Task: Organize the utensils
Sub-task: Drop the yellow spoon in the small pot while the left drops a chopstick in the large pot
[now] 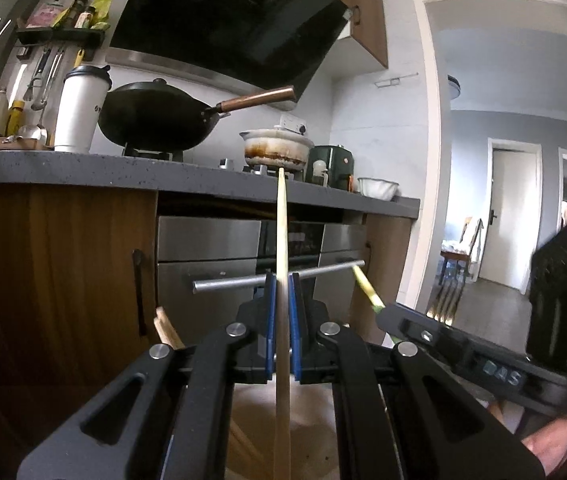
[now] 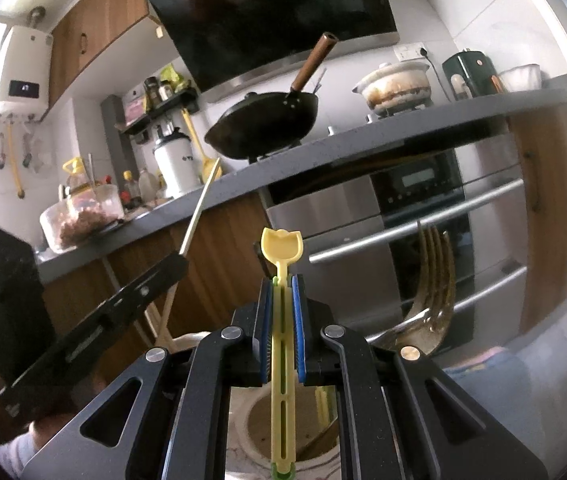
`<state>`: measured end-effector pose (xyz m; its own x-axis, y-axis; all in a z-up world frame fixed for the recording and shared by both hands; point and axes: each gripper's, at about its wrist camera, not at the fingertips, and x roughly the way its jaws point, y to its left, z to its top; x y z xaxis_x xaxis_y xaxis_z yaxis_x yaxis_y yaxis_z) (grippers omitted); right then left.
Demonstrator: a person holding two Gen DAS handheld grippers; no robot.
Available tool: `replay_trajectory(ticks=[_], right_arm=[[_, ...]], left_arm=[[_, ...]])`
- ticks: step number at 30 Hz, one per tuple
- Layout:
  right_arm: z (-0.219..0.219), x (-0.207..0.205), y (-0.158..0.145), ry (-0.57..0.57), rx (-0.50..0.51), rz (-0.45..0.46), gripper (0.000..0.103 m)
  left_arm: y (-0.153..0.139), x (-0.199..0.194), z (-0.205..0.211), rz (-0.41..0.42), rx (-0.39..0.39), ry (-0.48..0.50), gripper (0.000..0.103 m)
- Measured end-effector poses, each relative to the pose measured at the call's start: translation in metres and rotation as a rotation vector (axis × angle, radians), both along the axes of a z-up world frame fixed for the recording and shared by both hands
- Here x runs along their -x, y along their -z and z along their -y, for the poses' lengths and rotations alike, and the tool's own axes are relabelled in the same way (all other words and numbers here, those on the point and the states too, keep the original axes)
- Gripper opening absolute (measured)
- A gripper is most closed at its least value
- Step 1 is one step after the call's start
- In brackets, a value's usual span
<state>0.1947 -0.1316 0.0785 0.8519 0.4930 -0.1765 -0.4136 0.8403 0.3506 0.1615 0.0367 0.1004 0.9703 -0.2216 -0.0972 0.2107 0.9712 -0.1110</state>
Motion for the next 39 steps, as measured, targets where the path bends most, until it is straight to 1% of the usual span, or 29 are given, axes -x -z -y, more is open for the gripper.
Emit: replay_trajectory(ticks=[4,7,10,13,17,23,29,34,35,36,37,39], right_arm=[[-0.013,-0.004,0.005,0.027,0.067,0.014,0.011],[-0.024,-0.003,0.008,0.044,0.117,0.047,0.011],[-0.034,-0.002,0.011,0.057,0.162,0.085,0.011],[-0.039,0.0,0.015,0.06,0.198,0.097,0.011],[-0.037,0.004,0.019,0.075,0.217,0.074,0.011],[-0.033,0.016,0.021,0.089,0.241,0.05,0.01],[-0.033,0.025,0.028,0.087,0.275,0.023,0.01],[-0.03,0.028,0.028,0.084,0.262,0.006,0.011],[-0.028,0.029,0.027,0.081,0.255,0.005,0.012],[-0.028,0.031,0.026,0.082,0.253,0.007,0.016],[-0.027,0.033,0.024,0.084,0.251,0.012,0.017],[-0.025,0.039,0.02,0.082,0.245,0.025,0.019]], left_arm=[[0.004,0.015,-0.003,0.011,-0.004,0.008,0.006],[0.007,0.024,-0.006,0.009,0.0,0.006,0.006],[0.013,0.03,-0.006,-0.003,-0.019,-0.013,0.006],[0.02,0.031,-0.009,-0.03,-0.013,-0.024,0.006],[0.025,0.035,-0.015,-0.043,0.006,-0.021,0.006],[0.03,0.038,-0.017,-0.062,0.003,-0.017,0.006],[0.03,0.043,-0.016,-0.057,-0.003,-0.013,0.006],[0.034,0.047,-0.015,-0.073,-0.01,-0.007,0.009],[0.035,0.048,-0.014,-0.075,-0.011,-0.009,0.012],[0.035,0.05,-0.015,-0.075,-0.009,-0.012,0.019],[0.035,0.051,-0.015,-0.073,-0.006,-0.014,0.022],[0.035,0.057,-0.017,-0.063,-0.003,-0.023,0.033]])
